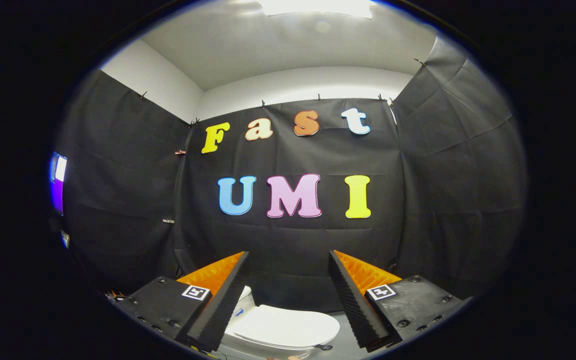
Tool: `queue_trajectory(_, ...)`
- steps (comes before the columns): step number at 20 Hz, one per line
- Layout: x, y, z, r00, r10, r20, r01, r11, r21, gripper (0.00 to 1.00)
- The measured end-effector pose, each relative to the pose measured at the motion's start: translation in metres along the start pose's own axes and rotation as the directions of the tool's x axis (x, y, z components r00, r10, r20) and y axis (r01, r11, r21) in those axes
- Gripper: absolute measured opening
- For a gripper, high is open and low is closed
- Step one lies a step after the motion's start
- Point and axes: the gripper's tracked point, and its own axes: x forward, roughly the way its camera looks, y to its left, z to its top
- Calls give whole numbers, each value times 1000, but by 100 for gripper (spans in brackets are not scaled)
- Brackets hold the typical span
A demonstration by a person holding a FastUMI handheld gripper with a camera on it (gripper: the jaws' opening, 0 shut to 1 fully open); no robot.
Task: Open the toilet lid.
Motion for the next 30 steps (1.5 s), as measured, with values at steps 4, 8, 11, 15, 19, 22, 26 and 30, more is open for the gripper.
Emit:
queue_trajectory(4, 1, -4, 0, 1000, -4, -1, 4, 1000, 7, 98)
queue_trajectory(8, 6, -12, -4, 1000, -12, -5, 13, 1000, 18, 98)
queue_trajectory(11, 11, -15, -7, 1000, -19, -7, 20, 999, 30, 98)
queue_trajectory(15, 24, -24, -22, 999, -48, -26, 48, 999, 23, 98)
queue_trajectory(19, 40, -27, -52, 994, -60, -93, 61, 998, 5, 99)
queue_trajectory(22, 52, -26, -75, 987, -74, -142, 78, 997, 18, 99)
queue_trajectory(26, 67, -30, -104, 977, -96, -190, 103, 994, 25, 99)
queue_trajectory(30, 82, -42, -142, 957, -123, -263, 149, 986, 80, 99)
